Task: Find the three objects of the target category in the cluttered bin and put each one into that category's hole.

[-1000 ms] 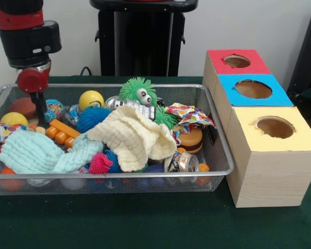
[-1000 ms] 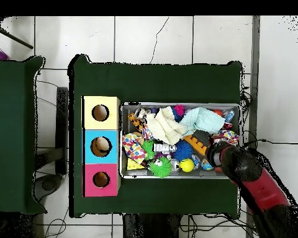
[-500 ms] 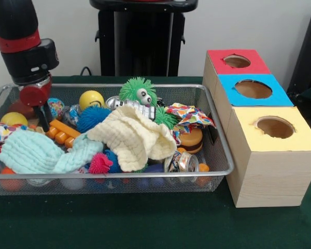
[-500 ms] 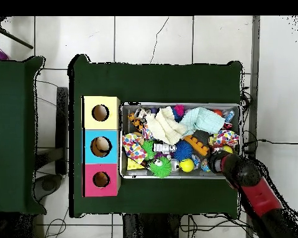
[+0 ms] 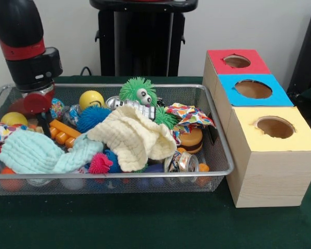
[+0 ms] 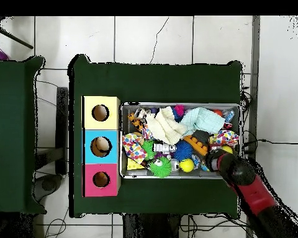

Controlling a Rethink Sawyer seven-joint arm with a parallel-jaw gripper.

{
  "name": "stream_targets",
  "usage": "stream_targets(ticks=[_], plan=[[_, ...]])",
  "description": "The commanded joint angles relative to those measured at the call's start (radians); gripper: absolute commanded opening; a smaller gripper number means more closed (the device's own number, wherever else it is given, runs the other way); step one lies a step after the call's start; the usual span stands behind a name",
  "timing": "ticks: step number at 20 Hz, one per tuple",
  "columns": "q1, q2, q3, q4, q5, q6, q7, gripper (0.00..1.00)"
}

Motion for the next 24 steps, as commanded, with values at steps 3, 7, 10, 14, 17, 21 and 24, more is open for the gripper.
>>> stream_targets(ticks=[3,7,10,14,17,21,24], plan=[[0.021,-0.078,0.009,-0.096,-0.057,0.131,-0.031,1.0],[0.049,-0.122,-0.022,-0.101,-0.067,0.173,-0.025,1.0],[0.068,-0.168,-0.042,-0.098,-0.07,0.223,-0.022,1.0],[0.102,-0.21,-0.085,-0.12,-0.076,0.295,-0.014,1.0],[0.085,-0.19,-0.07,-0.131,-0.078,0.284,-0.026,1.0],[0.057,-0.113,-0.039,-0.141,-0.075,0.206,-0.022,1.0],[0.041,-0.072,-0.018,-0.142,-0.074,0.154,-0.017,1.0]])
